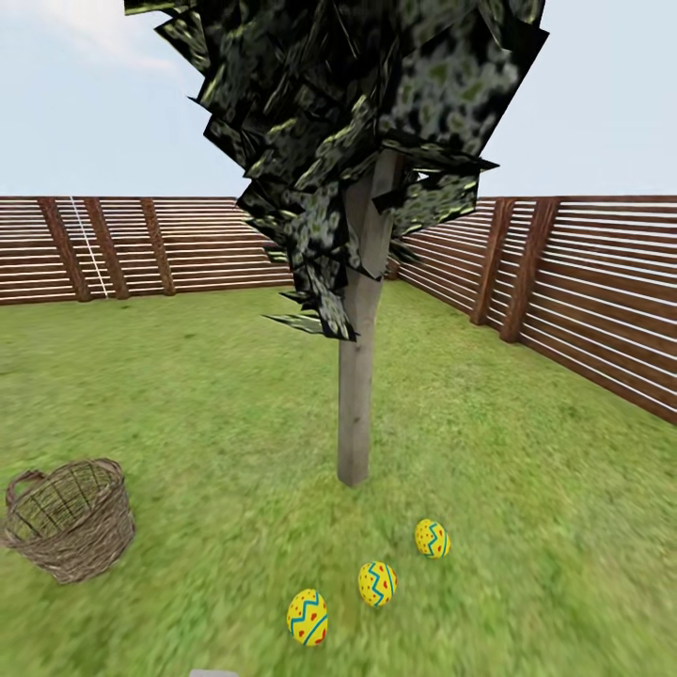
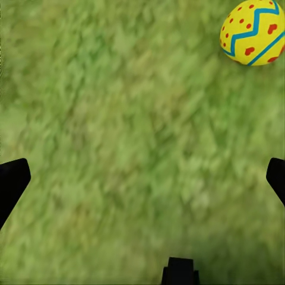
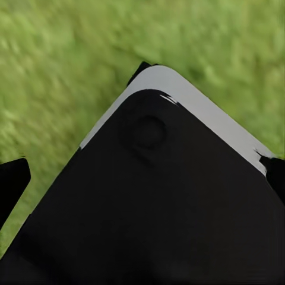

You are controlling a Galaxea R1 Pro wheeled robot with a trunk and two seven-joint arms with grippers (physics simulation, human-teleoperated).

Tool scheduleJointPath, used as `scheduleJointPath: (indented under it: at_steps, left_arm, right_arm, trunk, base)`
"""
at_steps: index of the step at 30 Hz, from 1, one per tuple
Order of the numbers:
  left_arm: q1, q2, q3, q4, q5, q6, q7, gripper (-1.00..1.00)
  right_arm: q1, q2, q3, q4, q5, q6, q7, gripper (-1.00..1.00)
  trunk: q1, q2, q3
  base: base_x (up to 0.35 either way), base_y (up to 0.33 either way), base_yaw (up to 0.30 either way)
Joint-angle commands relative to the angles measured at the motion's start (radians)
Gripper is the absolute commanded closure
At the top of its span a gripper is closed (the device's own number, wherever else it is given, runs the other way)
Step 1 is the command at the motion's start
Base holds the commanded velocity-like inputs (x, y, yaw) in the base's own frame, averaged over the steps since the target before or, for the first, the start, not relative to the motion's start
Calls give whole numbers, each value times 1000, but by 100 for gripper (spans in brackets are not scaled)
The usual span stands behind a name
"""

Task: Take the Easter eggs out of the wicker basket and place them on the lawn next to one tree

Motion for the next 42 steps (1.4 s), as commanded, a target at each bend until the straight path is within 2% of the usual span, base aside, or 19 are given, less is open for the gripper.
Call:
scheduleJointPath:
  at_steps: [1,12,38,42]
  left_arm:
    - [0,1,-9,-3,10,-3,6,-100]
    - [3,1,-9,-3,10,-5,5,-100]
    - [14,1,-10,-3,11,-3,4,-100]
    - [31,1,-11,4,11,-4,3,-100]
  right_arm:
    - [0,1,-6,5,-7,9,5,-100]
    - [0,5,0,61,-7,9,5,-100]
    - [0,5,1,65,-6,9,5,-100]
    - [0,5,1,65,-6,9,5,-100]
  trunk:
    - [-4,7,2]
    - [-46,84,37]
    - [-146,266,118]
    - [-161,294,131]
  base:
    - [0,0,0]
    - [0,0,0]
    - [0,0,0]
    - [0,0,0]
